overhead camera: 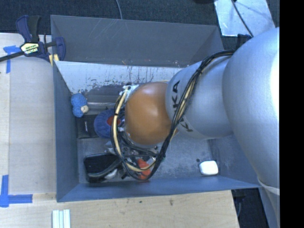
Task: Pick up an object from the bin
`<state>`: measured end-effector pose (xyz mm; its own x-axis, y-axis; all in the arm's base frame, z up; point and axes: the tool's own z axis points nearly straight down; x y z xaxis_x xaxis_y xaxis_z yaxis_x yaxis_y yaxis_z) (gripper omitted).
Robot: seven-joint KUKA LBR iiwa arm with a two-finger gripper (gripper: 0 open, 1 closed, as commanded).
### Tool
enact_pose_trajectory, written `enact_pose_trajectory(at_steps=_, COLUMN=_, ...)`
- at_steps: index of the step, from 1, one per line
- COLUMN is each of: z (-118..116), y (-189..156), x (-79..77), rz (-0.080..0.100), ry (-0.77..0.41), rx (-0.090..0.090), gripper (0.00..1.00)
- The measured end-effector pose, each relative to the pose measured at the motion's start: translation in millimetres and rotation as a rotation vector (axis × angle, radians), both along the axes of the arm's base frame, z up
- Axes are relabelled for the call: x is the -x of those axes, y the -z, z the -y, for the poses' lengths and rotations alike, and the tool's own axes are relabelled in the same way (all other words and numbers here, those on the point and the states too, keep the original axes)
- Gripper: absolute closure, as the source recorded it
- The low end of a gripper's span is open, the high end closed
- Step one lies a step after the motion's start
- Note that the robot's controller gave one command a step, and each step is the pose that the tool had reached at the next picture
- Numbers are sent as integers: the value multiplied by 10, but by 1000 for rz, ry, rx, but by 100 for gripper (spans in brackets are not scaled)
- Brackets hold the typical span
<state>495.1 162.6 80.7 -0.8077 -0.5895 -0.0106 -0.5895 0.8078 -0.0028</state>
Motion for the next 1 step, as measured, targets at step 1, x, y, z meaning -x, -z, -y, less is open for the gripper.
enact_pose_trajectory(at_steps=1, z=6, y=-645, x=-10, rz=-6, ry=3, rx=4, gripper=100)
